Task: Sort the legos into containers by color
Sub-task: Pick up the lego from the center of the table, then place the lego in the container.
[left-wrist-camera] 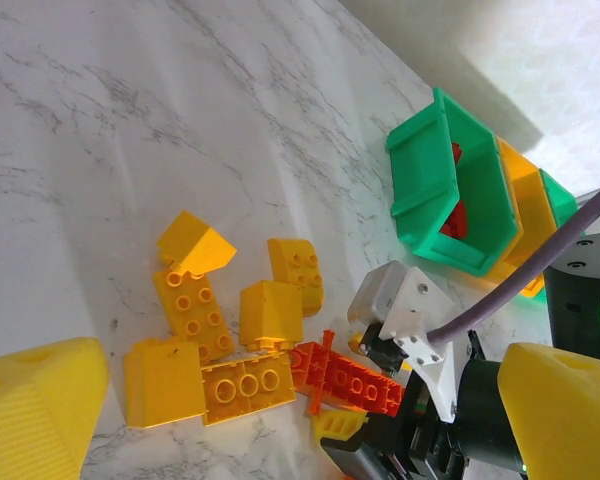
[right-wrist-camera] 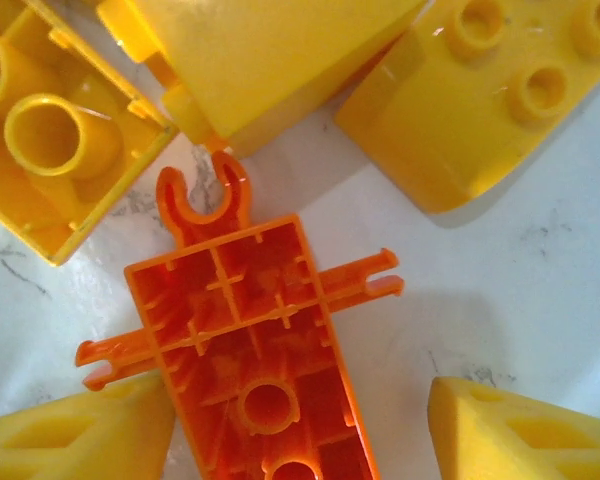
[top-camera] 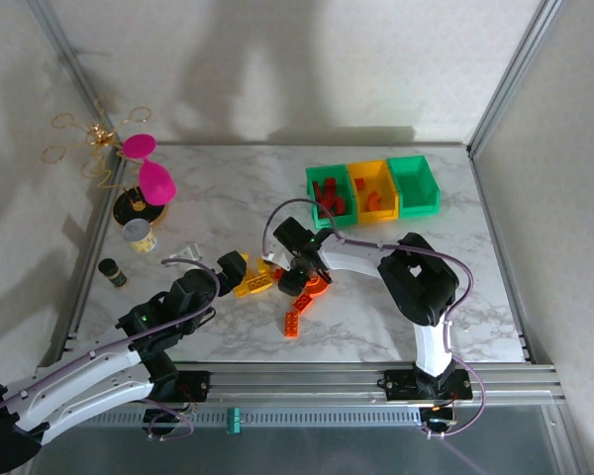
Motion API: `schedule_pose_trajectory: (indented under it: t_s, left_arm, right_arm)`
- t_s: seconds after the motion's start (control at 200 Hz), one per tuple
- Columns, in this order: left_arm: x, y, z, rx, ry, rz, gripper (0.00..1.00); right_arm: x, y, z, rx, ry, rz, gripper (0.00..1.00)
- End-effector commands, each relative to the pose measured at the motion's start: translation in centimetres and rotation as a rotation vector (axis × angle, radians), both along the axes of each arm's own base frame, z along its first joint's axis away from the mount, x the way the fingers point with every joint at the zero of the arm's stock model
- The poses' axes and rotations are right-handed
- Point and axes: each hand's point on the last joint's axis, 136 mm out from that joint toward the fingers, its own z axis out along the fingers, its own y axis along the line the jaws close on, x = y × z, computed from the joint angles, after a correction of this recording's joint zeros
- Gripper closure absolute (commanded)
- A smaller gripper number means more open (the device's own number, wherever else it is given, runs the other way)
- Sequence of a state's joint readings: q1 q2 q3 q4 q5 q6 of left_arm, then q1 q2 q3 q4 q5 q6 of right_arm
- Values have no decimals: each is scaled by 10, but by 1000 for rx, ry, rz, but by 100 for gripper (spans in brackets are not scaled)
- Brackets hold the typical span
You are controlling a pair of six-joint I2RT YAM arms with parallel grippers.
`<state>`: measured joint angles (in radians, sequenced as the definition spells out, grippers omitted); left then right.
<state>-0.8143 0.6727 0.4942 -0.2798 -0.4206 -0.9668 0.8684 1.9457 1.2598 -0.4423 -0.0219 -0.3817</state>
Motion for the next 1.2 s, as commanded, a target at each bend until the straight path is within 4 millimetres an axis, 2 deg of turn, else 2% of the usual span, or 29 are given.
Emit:
schedule_pose_trajectory:
  t_s: [0.0, 0.26, 0.37, 0.531, 0.706, 0.726, 0.896, 1.046, 1.197]
  left_arm:
    - [-1, 14, -9, 20, 16, 58, 0]
    - [-1, 13, -9, 6, 14, 55, 0]
    - [0, 11, -6, 2, 11, 52, 0]
    - [2, 6, 0, -6, 2, 33, 0]
    - [8, -7, 10, -5, -8, -11, 0]
    - [9, -10, 10, -4, -7, -19, 0]
    - [21, -35, 20, -2, -16, -95, 0]
    - [36, -66, 28, -3, -21, -174, 0]
    - [51, -91, 33, 2, -26, -226, 0]
  right_arm:
    - [6, -8, -3, -45, -7, -19, 41]
    - [6, -10, 3, -4, 31, -50, 66]
    - [10, -9, 15, 52, 44, -76, 74]
    - [29, -13, 50, 178, 16, -159, 80]
    - [52, -23, 99, 307, -38, -261, 80]
    - [64, -34, 104, 316, -52, -302, 80]
    - [114, -79, 137, 415, -94, -524, 79]
    - [164, -131, 148, 451, -139, -729, 79]
    - [210, -179, 148, 431, -237, -890, 79]
